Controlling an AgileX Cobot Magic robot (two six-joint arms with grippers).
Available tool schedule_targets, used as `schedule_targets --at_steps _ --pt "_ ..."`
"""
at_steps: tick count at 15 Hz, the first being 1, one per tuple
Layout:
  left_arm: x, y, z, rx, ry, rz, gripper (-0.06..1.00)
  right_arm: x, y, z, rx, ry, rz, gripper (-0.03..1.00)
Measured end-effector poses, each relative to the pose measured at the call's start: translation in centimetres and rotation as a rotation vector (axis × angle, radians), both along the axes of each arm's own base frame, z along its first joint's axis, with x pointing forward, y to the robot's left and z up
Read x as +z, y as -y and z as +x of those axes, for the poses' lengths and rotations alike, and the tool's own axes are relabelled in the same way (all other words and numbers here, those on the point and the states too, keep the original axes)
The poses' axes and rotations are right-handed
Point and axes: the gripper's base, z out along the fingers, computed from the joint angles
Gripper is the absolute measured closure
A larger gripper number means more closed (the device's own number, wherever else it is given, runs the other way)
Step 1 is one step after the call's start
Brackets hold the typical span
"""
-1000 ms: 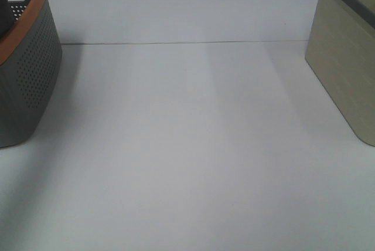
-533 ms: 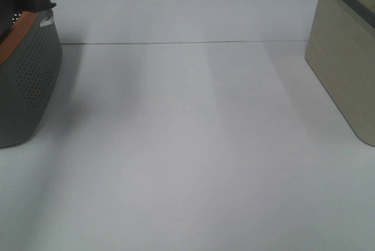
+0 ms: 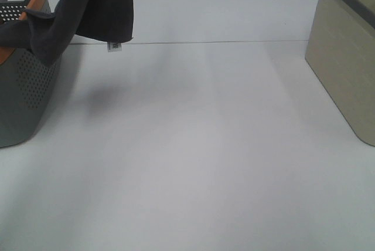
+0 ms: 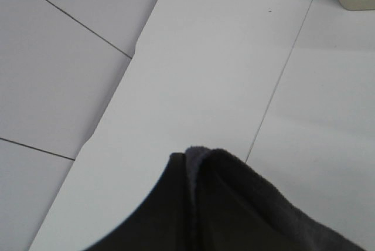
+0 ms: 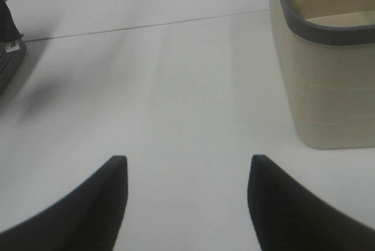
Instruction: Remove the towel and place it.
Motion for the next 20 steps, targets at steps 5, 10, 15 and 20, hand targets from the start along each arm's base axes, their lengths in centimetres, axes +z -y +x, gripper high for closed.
schedule_targets --at_steps 5,10,15,20 --pt "-2.6 3.1 1.3 -0.034 -0.025 -0.016 0.94 0.2 -0.5 3.5 0.054 -0.031 -0.030 0.36" --pt "-3.3 3.3 1.8 -0.018 -0.050 -0.032 0.94 0.0 -0.8 6.3 0.076 -0.048 -0.043 0.36" --pt "-3.6 3.5 1.5 -0.022 -0.077 -0.019 0.94 -0.2 -1.6 7.6 0.151 -0.066 -0.017 0.36" --pt "-3.7 3.3 1.5 -0.008 -0.086 -0.004 0.94 -1.2 -2.5 10.2 0.221 -0.125 0.019 0.36"
